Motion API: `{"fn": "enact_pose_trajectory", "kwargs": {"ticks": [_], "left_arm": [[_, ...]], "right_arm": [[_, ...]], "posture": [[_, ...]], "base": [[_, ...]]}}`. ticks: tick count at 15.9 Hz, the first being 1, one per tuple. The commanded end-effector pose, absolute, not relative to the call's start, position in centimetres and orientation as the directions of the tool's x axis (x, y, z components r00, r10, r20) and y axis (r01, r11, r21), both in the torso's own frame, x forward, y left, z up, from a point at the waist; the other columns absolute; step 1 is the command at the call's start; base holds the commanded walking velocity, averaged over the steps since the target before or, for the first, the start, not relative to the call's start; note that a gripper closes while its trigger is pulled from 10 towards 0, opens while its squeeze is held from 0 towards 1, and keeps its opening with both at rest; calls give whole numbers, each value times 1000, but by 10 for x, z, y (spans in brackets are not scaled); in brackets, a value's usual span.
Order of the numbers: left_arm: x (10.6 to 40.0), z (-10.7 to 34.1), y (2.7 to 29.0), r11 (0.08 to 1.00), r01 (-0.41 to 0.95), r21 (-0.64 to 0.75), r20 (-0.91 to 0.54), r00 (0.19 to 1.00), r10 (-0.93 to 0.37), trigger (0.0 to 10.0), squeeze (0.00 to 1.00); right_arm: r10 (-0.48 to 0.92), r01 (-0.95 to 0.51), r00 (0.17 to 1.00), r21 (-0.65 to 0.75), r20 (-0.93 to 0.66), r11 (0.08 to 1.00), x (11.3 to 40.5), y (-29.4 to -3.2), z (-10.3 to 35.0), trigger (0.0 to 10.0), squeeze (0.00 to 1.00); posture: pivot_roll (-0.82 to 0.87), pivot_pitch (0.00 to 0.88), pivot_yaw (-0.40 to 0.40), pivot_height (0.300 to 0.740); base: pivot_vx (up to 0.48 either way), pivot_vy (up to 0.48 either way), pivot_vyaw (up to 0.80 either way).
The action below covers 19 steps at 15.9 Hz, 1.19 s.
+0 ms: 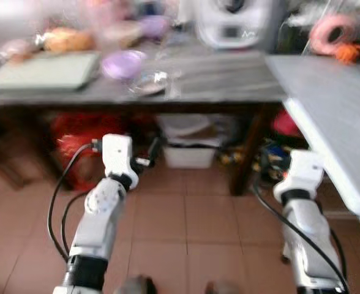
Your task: Setting the table
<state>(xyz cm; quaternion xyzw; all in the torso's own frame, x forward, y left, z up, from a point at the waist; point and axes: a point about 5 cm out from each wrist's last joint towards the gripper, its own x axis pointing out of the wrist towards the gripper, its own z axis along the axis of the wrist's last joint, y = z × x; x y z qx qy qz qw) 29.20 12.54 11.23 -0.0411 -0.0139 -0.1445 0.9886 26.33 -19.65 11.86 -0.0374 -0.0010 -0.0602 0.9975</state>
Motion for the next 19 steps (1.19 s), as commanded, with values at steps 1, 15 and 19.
{"fn": "enact_pose_trajectory", "kwargs": {"ticks": [1,15,19], "left_arm": [[291,110,126,953,296,-66,29,955,-295,10000,0],[288,112,122,933,355,-63,47,935,-352,10000,0],[288,112,123,933,354,-61,45,935,-352,10000,0]], "right_arm": [[-124,124,992,-63,8,990,262,-194,118,10000,0],[-115,116,993,-46,25,992,263,-193,122,10000,0],[-128,130,991,-85,29,988,264,-195,122,10000,0]], "posture": [[-54,0,43,740],[-52,0,48,740],[-48,0,47,740]], "base": [[0,0,0],[229,-194,0],[341,-334,0]]}}
